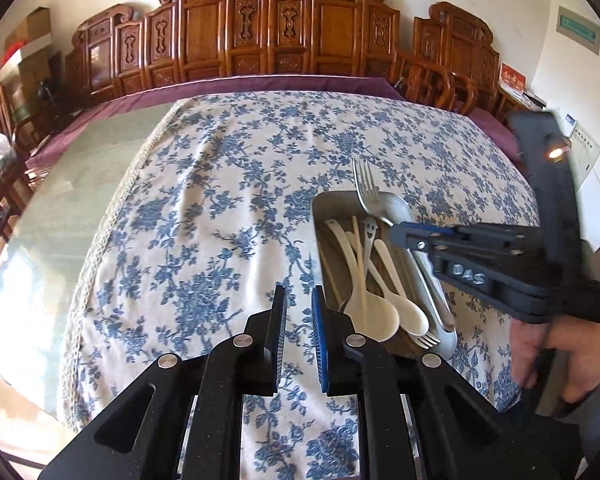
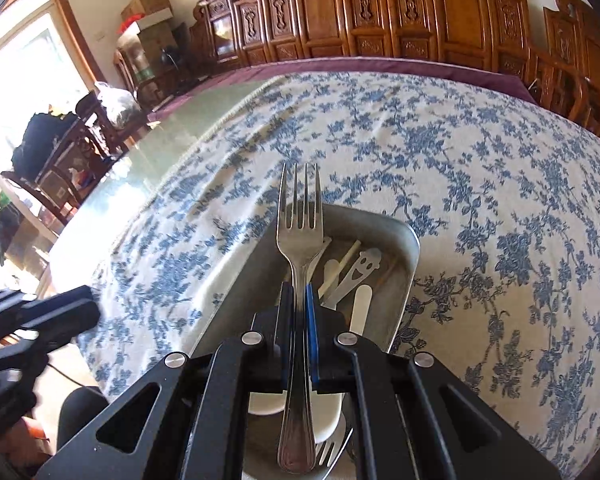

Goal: Organize utensils

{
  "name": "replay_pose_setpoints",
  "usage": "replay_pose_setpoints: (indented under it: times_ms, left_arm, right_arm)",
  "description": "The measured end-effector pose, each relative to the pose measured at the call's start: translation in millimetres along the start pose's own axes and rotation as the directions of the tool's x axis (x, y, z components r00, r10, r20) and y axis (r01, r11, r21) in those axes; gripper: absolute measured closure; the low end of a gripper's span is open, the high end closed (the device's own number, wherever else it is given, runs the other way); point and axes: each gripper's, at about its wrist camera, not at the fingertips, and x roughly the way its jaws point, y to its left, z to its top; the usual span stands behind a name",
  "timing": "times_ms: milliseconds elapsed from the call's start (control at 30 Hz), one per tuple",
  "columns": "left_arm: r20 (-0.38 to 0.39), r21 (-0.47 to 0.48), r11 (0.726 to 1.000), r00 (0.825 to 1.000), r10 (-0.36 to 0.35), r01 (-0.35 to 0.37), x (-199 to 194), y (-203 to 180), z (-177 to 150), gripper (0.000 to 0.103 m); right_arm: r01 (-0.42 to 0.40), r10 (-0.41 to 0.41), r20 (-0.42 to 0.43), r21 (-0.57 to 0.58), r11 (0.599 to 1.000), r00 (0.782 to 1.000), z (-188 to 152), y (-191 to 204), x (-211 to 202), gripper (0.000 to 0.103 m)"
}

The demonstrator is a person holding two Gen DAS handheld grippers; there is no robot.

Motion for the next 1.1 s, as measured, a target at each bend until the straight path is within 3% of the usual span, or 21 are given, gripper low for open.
replay_pose_setpoints:
  times_ms: [233,400,533,667,867,1033,1100]
  left_arm:
    - [0.014,-0.005,1.000,1.000,0.013,-0.013,-12.1,5.8,-0.5,0.092]
    - [0.025,-0.001,1.000,1.000,0.016,-0.016,-19.8,2.1,-1.3,0.086]
    - [0.042,0.005,1.000,0.999,0.017,-0.017,-30.5,-5.5,-2.5,0.083]
    - [0.073,0.015,1.000,0.997,0.014,-0.015,-44.0,-16.6,-5.0,0.069]
    - [0.120,0.022,1.000,0.993,0.005,-0.008,-65.3,-32.8,-11.3,0.035]
    - [0.156,0.034,0.999,0.988,-0.006,0.001,-82.4,-47.7,-16.1,0.022]
    - [0.170,0.039,0.999,0.985,-0.006,-0.001,-89.0,-53.4,-16.3,0.016]
  right_arm:
    - [0.037,-0.038,-0.051,-0.014,0.999,0.998,-7.5,-0.5,19.7,0.094]
    - [0.045,-0.045,-0.031,-0.010,0.999,0.998,-10.3,-3.9,11.3,0.093]
    - [0.066,-0.066,0.014,-0.029,0.997,0.998,-15.7,-3.3,-15.7,0.093]
    - [0.095,-0.092,0.081,-0.031,0.995,0.992,-26.5,-4.6,-56.6,0.090]
    - [0.147,-0.145,0.197,0.003,0.989,0.970,-54.7,-12.3,-127.9,0.064]
    - [0.199,-0.205,0.277,0.050,0.979,0.939,-76.3,-19.4,-181.1,0.023]
    - [0.228,-0.235,0.308,0.059,0.972,0.922,-82.7,-20.3,-200.9,0.014]
